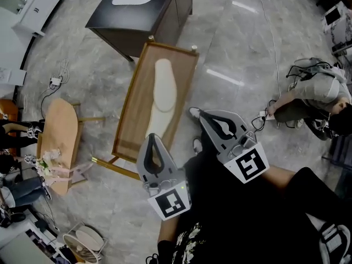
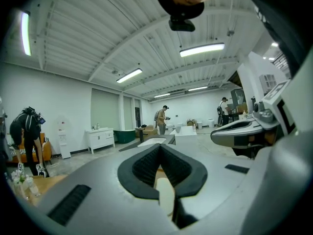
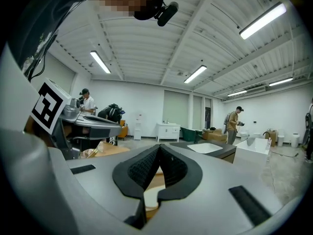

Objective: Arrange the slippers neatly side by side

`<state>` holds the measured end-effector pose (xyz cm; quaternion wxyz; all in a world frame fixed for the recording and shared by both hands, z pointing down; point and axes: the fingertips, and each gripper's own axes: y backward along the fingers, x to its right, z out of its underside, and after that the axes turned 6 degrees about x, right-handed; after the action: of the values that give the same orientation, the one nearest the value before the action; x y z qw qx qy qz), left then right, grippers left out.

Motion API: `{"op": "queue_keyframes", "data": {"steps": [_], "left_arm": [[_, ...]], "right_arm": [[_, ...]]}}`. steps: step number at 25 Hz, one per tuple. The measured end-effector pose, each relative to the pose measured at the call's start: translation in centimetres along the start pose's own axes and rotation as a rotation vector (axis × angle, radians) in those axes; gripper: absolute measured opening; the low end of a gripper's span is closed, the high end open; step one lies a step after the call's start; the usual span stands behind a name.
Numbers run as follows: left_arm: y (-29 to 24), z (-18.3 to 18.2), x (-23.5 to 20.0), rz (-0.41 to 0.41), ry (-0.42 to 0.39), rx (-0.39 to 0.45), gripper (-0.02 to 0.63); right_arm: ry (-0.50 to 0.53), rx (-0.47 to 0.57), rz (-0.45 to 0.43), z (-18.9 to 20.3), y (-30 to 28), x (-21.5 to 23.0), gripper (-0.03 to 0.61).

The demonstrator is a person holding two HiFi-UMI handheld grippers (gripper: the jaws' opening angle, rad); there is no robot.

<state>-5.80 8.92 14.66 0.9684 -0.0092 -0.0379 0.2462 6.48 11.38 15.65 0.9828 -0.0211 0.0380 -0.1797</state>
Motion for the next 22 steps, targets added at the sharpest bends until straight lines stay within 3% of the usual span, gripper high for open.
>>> {"op": "queue_keyframes", "data": {"steps": [22], "left_arm": [[-8.1,-0.4,-4.2,-0.207,-0.016,-0.053,0.003]], "right_arm": [[0.018,0.026,-0.231,-0.6,-11.8,4.6,-0.002]]}}
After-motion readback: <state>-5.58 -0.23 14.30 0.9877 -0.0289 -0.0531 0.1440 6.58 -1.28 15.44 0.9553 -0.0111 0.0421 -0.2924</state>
